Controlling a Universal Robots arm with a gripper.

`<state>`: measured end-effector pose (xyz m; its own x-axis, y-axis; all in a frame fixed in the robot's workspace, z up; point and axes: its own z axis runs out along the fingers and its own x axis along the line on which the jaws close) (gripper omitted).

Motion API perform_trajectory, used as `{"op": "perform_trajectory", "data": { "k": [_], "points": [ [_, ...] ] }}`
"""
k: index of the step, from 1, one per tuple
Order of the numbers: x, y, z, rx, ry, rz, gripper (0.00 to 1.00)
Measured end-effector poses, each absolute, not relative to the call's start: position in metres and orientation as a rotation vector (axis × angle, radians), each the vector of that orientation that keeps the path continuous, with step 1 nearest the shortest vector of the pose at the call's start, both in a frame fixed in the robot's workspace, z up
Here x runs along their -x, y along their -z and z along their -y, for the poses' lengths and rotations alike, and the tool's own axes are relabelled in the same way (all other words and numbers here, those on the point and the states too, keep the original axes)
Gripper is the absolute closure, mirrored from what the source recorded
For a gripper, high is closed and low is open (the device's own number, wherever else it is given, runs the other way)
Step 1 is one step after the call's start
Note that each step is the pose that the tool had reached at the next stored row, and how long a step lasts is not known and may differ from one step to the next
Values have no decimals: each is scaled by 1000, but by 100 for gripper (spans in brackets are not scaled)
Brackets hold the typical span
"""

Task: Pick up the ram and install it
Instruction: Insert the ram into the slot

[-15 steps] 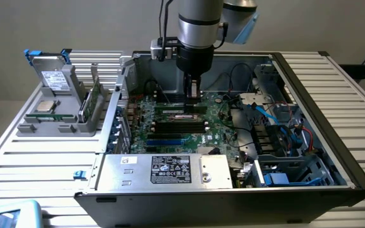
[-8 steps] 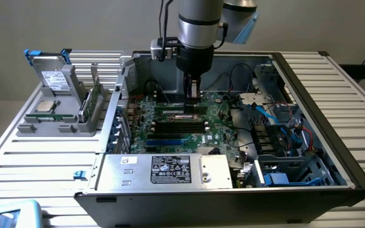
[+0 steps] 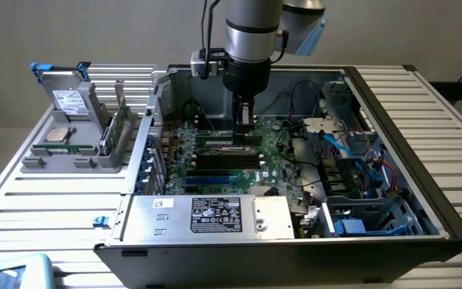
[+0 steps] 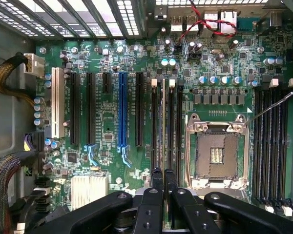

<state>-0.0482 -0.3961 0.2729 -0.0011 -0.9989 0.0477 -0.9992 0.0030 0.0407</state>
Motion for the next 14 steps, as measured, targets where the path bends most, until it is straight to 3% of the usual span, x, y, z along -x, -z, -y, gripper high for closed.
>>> {"op": "perform_trajectory", "data": {
  "k": [14],
  "points": [
    [48, -265, 398, -2157, -19, 2196, 87]
  ]
}}
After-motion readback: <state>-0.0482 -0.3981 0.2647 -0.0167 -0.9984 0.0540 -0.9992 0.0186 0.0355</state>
